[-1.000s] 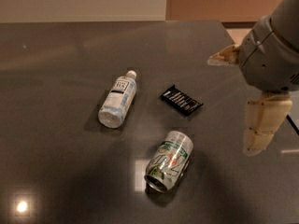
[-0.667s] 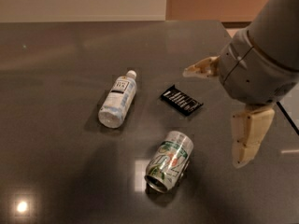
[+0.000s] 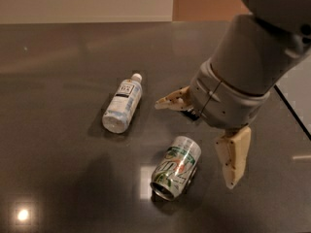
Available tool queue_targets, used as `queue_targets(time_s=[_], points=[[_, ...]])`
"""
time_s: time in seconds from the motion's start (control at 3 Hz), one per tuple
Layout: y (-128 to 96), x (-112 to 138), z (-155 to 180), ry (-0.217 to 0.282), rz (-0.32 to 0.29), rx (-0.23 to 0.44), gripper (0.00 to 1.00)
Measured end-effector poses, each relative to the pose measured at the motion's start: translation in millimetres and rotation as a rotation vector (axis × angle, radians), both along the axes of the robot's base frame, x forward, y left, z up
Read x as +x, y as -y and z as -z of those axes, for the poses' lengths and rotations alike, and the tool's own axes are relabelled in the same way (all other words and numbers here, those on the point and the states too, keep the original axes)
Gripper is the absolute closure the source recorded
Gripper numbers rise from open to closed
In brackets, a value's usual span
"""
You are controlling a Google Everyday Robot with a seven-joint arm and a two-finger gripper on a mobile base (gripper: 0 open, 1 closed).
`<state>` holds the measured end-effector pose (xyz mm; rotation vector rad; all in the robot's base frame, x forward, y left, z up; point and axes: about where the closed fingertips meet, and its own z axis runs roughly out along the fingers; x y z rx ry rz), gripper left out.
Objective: Place 7up can upright
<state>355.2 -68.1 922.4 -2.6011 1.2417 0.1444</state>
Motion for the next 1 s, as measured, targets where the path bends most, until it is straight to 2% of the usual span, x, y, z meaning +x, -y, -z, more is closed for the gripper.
queue_targets(time_s=[0.67,1.0], points=[[-13,-16,42,-0.009,-0.185,-0.064,0.0],[-16,-19,61,0.005,-0.242,-0.091,0.0]])
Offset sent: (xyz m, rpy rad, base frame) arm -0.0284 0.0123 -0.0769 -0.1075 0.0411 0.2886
